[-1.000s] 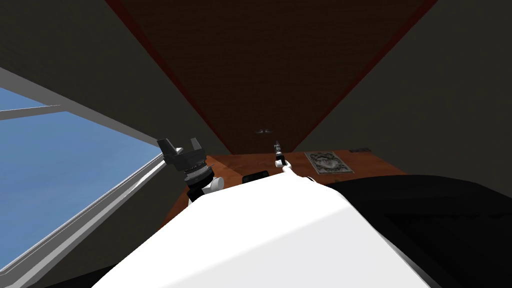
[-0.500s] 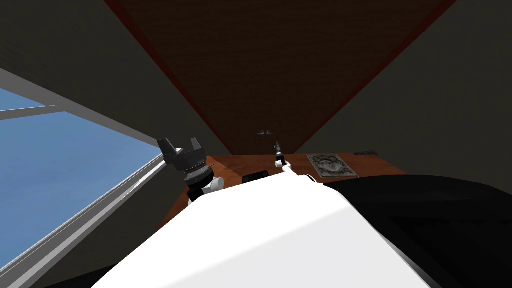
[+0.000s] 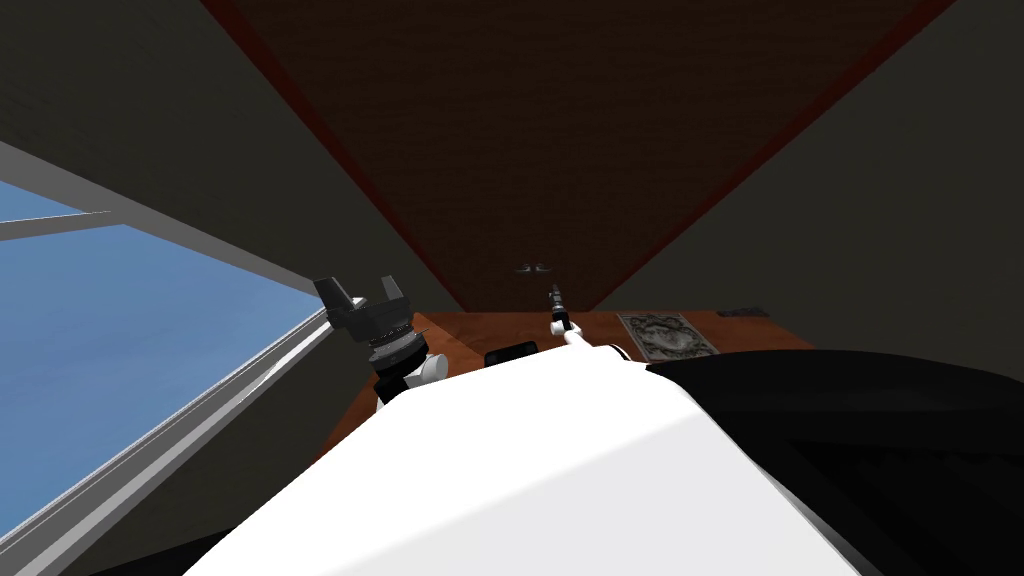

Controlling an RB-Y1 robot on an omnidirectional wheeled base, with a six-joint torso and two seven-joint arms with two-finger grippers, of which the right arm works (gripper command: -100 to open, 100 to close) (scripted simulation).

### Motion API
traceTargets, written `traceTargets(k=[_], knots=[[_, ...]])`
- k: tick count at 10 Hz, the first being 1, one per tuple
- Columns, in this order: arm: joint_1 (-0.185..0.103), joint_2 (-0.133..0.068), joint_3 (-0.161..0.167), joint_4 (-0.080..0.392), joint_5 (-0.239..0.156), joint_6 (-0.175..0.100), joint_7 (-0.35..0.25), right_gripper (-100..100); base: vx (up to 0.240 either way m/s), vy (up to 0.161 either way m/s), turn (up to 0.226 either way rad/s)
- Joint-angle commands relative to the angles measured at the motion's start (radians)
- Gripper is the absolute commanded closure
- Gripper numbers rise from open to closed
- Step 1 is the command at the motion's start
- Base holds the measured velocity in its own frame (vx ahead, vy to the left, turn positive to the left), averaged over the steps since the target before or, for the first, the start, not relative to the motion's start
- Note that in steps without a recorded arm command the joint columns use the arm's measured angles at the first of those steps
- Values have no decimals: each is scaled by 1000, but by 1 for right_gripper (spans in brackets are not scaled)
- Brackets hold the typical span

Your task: Pull the door open

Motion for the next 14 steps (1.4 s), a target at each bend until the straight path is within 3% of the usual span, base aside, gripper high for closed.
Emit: traceTargets(k=[1, 2, 9, 10, 12, 14], knots=[[-10, -1, -3, 28, -3, -10, -3, -100, 74, -2, 35], [-24, -2, -6, 62, -8, -18, -6, -100, 95, -5, 45], [-74, -8, -18, 179, -22, -48, -18, -100, 85, -18, 33], [-70, -7, -17, 168, -21, -44, -16, -100, 33, -5, 5], [-26, -40, -52, 167, -31, -41, -27, -100, 11, 16, -29], [-26, -40, -52, 167, -31, -41, -27, -100, 4, 9, -1]])
